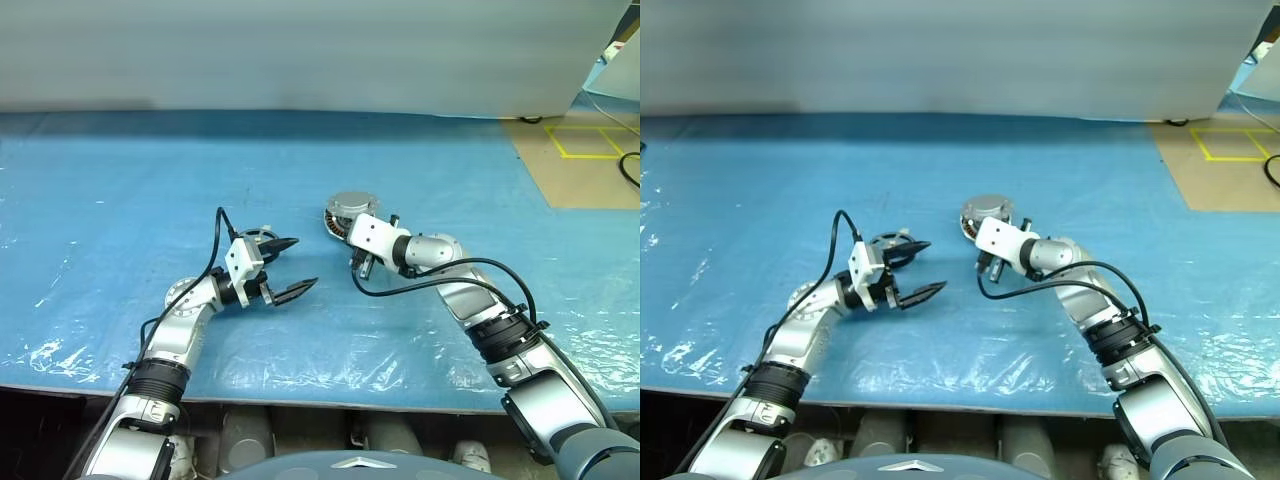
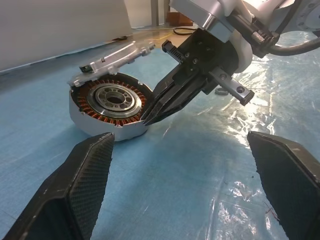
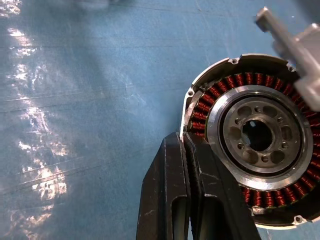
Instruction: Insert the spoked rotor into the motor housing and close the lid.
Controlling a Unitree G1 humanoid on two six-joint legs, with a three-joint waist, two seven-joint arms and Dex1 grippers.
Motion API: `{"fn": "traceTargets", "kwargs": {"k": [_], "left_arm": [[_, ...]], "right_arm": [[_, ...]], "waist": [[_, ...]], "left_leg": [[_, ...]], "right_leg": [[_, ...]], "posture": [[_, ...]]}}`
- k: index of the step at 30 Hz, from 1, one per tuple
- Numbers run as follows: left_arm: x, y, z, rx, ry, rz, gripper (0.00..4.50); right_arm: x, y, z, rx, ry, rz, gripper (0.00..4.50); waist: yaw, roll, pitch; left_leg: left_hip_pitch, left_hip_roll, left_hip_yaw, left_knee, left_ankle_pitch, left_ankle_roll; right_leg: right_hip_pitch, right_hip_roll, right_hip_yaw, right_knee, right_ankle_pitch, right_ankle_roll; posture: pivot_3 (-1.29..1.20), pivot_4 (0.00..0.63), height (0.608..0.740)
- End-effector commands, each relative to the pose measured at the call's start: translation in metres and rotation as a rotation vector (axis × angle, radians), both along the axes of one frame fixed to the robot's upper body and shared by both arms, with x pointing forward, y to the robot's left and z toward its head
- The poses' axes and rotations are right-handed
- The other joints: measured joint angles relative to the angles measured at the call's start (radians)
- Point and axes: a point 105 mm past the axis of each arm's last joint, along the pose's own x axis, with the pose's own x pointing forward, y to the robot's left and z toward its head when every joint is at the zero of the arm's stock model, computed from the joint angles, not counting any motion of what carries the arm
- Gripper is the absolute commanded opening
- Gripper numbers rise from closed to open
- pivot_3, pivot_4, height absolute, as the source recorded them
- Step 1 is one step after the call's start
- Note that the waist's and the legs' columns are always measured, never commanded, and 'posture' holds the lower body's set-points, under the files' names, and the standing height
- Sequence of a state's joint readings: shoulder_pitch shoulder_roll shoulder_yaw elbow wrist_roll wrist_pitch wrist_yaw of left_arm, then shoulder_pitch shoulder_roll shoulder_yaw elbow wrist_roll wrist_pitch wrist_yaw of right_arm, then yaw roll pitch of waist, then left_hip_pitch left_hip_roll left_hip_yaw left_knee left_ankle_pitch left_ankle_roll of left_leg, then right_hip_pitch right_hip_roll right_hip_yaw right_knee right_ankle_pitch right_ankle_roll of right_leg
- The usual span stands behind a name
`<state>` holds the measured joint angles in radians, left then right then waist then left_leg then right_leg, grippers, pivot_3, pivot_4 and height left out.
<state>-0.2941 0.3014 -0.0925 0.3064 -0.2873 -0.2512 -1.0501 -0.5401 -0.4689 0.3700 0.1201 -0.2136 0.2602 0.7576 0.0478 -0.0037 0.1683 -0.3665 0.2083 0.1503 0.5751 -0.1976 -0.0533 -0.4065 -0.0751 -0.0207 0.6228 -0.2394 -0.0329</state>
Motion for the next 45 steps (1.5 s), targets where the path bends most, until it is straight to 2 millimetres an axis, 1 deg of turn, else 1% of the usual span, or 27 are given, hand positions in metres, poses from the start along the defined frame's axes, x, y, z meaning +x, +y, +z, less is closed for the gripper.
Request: {"fn": "traceTargets", "kwargs": {"k": [1, 5, 7, 9, 14, 15, 16, 18, 20, 23, 26, 27, 28, 31, 35, 39, 42, 45], "left_arm": [[-0.001, -0.002, 0.005, 0.001, -0.025, -0.007, 4.50], [-0.001, -0.002, 0.005, 0.005, -0.022, -0.007, 4.50], [-0.001, -0.002, 0.004, 0.006, -0.021, -0.008, 4.50], [-0.001, -0.002, 0.004, 0.007, -0.020, -0.009, 4.50], [-0.001, -0.003, 0.004, 0.008, -0.018, -0.011, 4.50], [-0.001, -0.003, 0.004, 0.008, -0.018, -0.012, 4.50], [-0.001, -0.003, 0.004, 0.008, -0.018, -0.012, 4.50], [-0.001, -0.003, 0.004, 0.009, -0.018, -0.013, 4.50], [-0.001, -0.003, 0.004, 0.009, -0.017, -0.015, 4.50], [-0.001, -0.004, 0.003, 0.010, -0.016, -0.018, 4.50], [-0.001, -0.004, 0.004, 0.009, -0.016, -0.019, 4.50], [-0.001, -0.004, 0.003, 0.009, -0.015, -0.019, 4.50], [-0.001, -0.004, 0.003, 0.009, -0.015, -0.018, 4.50], [0.000, -0.004, 0.003, 0.010, -0.014, -0.016, 4.50], [-0.001, -0.004, 0.003, 0.010, -0.012, -0.016, 4.50], [0.000, -0.004, 0.003, 0.010, -0.013, -0.013, 4.50], [0.000, -0.003, 0.003, 0.011, -0.014, -0.008, 4.50], [0.000, -0.003, 0.003, 0.012, -0.015, -0.007, 4.50]], "right_arm": [[-0.010, 0.006, 0.005, 0.043, 0.053, 0.037, 0.04], [-0.025, 0.012, 0.011, 0.059, 0.108, 0.103, 0.04], [-0.038, 0.016, 0.019, 0.086, 0.151, 0.151, 0.04], [-0.045, 0.017, 0.024, 0.097, 0.172, 0.176, 0.04], [-0.063, 0.018, 0.026, 0.079, 0.232, 0.238, 0.04], [-0.064, 0.019, 0.028, 0.086, 0.228, 0.244, 0.04], [-0.060, 0.020, 0.032, 0.102, 0.199, 0.229, 0.04], [-0.047, 0.019, 0.040, 0.129, 0.126, 0.176, 0.04], [-0.037, 0.016, 0.043, 0.137, 0.079, 0.138, 0.04], [-0.027, 0.013, 0.048, 0.157, 0.027, 0.103, 0.64], [-0.021, 0.010, 0.046, 0.136, -0.004, 0.079, 1.63], [-0.020, 0.009, 0.044, 0.129, -0.004, 0.076, 2.04], [-0.020, 0.008, 0.041, 0.118, 0.002, 0.076, 2.32], [-0.021, 0.007, 0.033, 0.093, 0.020, 0.075, 2.32], [-0.015, 0.004, 0.027, 0.071, 0.013, 0.051, 2.32], [-0.011, -0.004, 0.011, 0.005, 0.017, 0.035, 2.32], [-0.009, -0.007, 0.003, -0.006, 0.018, 0.028, 1.74], [-0.006, -0.007, 0.004, -0.017, -0.013, 0.023, 0.72]], "waist": [[0.000, 0.000, 0.000], [0.001, 0.000, 0.000], [0.003, 0.000, 0.000], [0.002, 0.000, 0.000], [0.003, 0.000, 0.000], [0.003, 0.000, 0.000], [0.004, 0.000, 0.000], [0.001, 0.000, 0.000], [-0.001, 0.000, 0.000], [0.000, 0.000, 0.000], [0.001, 0.000, 0.000], [0.001, 0.000, 0.000], [0.001, 0.000, 0.000], [0.001, 0.000, 0.000], [0.000, 0.000, 0.000], [0.000, 0.000, 0.000], [-0.001, 0.000, 0.000], [-0.001, 0.000, 0.000]], "left_leg": [[0.000, 0.000, 0.000, 0.000, 0.000, 0.000], [0.000, 0.000, 0.000, 0.000, 0.000, 0.000], [0.000, 0.000, 0.000, -0.001, 0.000, 0.000], [0.000, 0.000, 0.000, -0.002, 0.000, 0.001], [0.000, 0.001, 0.000, -0.002, 0.000, 0.001], [0.000, 0.000, 0.000, -0.001, 0.000, 0.000], [0.000, 0.000, 0.000, -0.001, 0.000, 0.000], [0.000, 0.001, 0.000, -0.001, 0.000, 0.000], [0.000, 0.001, 0.000, -0.001, 0.000, 0.000], [0.000, 0.000, 0.000, -0.001, 0.000, 0.000], [0.000, 0.000, 0.000, -0.001, 0.000, 0.000], [0.000, 0.000, 0.000, -0.001, 0.000, 0.000], [0.000, 0.000, 0.000, -0.001, 0.000, 0.000], [0.000, 0.000, 0.000, -0.001, 0.000, 0.000], [0.000, 0.000, 0.000, -0.001, 0.000, 0.000], [0.000, 0.000, 0.000, -0.001, 0.000, 0.000], [0.000, 0.000, 0.000, -0.001, 0.000, 0.000], [0.000, 0.000, 0.000, 0.000, 0.000, 0.000]], "right_leg": [[0.000, 0.000, 0.000, 0.000, 0.000, 0.000], [0.000, 0.000, 0.000, 0.000, 0.000, 0.000], [-0.001, 0.000, 0.000, 0.000, 0.000, 0.000], [-0.001, 0.000, -0.001, 0.000, 0.000, 0.000], [-0.001, 0.000, 0.000, 0.000, 0.000, 0.000], [0.000, 0.000, 0.000, 0.000, 0.000, 0.000], [0.000, 0.000, 0.000, 0.000, 0.000, 0.000], [-0.001, 0.000, 0.000, 0.000, 0.000, 0.000], [-0.001, 0.000, 0.000, 0.000, 0.000, 0.000], [-0.001, 0.000, 0.000, 0.000, 0.000, 0.000], [-0.001, 0.000, 0.000, 0.000, 0.000, 0.000], [-0.001, 0.000, 0.000, 0.000, 0.000, 0.000], [-0.001, 0.000, 0.000, 0.000, 0.000, 0.000], [-0.001, 0.000, 0.000, 0.000, 0.000, 0.000], [-0.001, 0.000, 0.000, 0.000, 0.000, 0.000], [-0.001, 0.000, 0.000, 0.000, 0.000, 0.000], [-0.001, 0.000, 0.000, 0.000, 0.000, 0.000], [0.000, 0.000, 0.000, 0.000, 0.000, 0.000]], "posture": [[0.00, 0.150, 0.740], [0.00, 0.150, 0.740], [0.00, 0.150, 0.740], [0.00, 0.150, 0.740], [0.00, 0.150, 0.740], [0.00, 0.150, 0.740], [0.00, 0.150, 0.740], [0.00, 0.150, 0.740], [0.00, 0.150, 0.740], [0.00, 0.150, 0.740], [0.00, 0.150, 0.740], [0.00, 0.150, 0.740], [0.00, 0.150, 0.740], [0.00, 0.150, 0.740], [0.00, 0.150, 0.740], [0.00, 0.150, 0.740], [0.00, 0.150, 0.740], [0.00, 0.150, 0.740]]}}
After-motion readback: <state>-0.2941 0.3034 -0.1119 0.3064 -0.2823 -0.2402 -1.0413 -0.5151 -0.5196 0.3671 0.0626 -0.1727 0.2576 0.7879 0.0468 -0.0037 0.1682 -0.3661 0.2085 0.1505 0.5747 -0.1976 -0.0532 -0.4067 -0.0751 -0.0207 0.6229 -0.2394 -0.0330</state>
